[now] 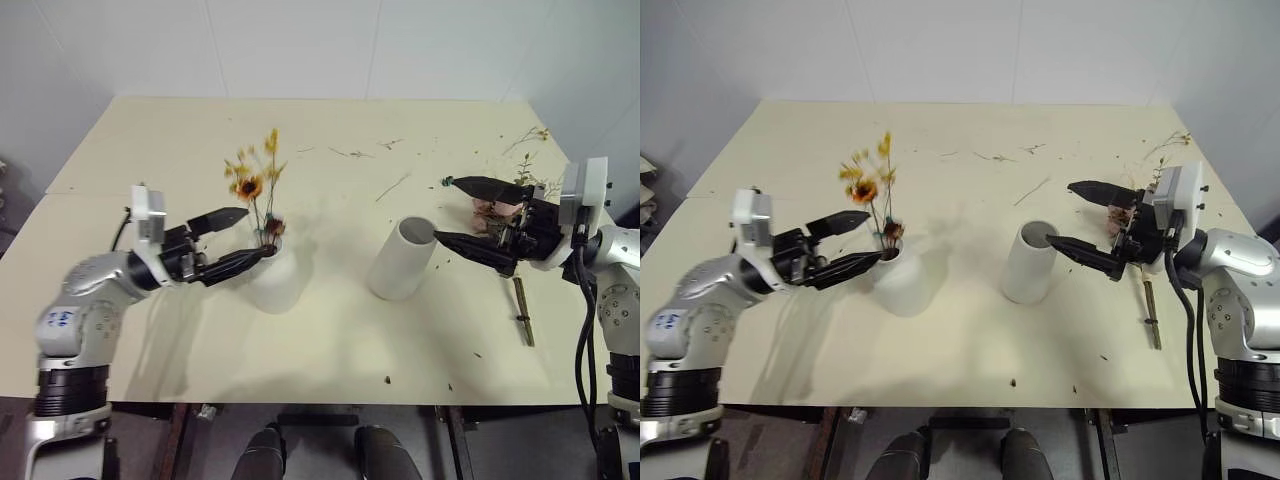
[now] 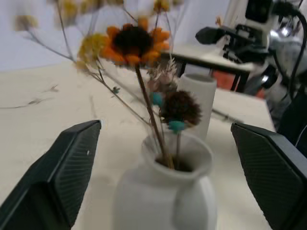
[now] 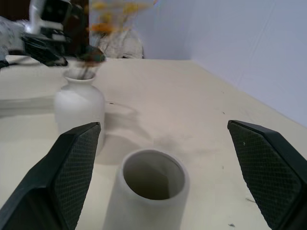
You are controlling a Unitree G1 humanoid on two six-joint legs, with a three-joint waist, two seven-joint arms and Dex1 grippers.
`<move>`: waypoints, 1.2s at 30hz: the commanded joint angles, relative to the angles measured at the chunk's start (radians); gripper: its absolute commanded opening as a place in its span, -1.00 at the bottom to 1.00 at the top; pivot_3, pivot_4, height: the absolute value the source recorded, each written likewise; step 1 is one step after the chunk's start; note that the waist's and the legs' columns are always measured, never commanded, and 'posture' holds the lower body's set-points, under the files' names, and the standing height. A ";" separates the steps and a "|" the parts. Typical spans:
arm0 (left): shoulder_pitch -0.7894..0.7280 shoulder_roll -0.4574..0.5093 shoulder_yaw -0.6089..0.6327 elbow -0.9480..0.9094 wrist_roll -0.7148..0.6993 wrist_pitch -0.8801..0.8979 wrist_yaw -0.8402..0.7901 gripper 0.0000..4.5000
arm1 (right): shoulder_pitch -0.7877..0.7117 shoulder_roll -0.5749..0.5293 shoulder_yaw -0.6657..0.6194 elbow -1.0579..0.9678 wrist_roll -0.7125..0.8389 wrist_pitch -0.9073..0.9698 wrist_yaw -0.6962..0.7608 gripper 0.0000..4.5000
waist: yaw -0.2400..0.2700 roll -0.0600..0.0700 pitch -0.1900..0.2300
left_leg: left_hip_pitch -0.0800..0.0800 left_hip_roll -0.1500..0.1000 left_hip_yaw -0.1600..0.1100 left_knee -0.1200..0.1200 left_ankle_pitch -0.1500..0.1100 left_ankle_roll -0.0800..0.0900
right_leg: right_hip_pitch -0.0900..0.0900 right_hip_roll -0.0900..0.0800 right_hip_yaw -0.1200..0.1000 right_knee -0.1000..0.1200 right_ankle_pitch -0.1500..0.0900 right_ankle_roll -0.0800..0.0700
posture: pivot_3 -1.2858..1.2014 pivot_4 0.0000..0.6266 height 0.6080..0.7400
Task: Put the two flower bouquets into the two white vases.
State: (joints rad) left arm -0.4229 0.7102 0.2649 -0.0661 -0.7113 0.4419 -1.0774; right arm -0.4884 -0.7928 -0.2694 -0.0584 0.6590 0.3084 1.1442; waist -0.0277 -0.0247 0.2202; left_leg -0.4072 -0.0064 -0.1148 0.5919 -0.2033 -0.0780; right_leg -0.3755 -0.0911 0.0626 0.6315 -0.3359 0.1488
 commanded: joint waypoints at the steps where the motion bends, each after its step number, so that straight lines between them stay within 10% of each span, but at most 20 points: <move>1: -0.016 0.106 0.058 0.003 0.002 -0.016 -0.080 0.99 | -0.013 -0.106 -0.054 0.068 -0.027 0.073 -0.026 1.00 | 0.004 0.000 0.000 | 0.000 0.000 0.000 0.000 0.000 0.000 | 0.000 0.000 0.000 -0.001 0.000 0.000 | 0.03 -0.52 1.00; 12: -0.057 0.214 0.110 -0.104 -0.137 0.112 -0.148 0.99 | -0.186 -0.382 0.191 0.509 -0.321 0.396 -0.055 1.00 | -0.006 0.001 0.000 | -0.001 0.000 0.002 -0.008 -0.001 0.001 | -0.003 -0.001 -0.001 -0.005 -0.002 -0.002 | 0.03 -0.52 1.00; 30: 0.049 0.128 0.207 -0.263 -0.239 0.121 0.039 0.99 | -0.490 -0.207 0.518 0.859 -0.570 0.678 0.022 1.00 | -0.026 0.004 0.002 | -0.003 0.000 0.004 -0.005 -0.001 0.000 | -0.006 0.000 0.001 -0.003 -0.001 -0.001 | 0.03 -0.52 1.00; 36: 0.069 0.122 0.201 -0.284 -0.241 0.111 0.062 1.00 | -0.497 -0.184 0.556 0.877 -0.632 0.635 0.039 0.29 | -0.025 0.003 0.001 | -0.001 0.001 0.004 -0.003 -0.001 0.000 | -0.003 0.000 0.001 -0.002 -0.001 0.000 | 0.03 -0.52 1.00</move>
State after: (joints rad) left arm -0.3536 0.8341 0.4339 -0.3100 -0.9269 0.5659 -1.0239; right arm -0.9817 -0.9869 0.2774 0.8000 0.0340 0.9456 1.1685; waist -0.0531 -0.0215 0.2216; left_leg -0.4085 -0.0057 -0.1113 0.5898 -0.2046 -0.0777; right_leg -0.3781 -0.0909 0.0640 0.6291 -0.3370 0.1485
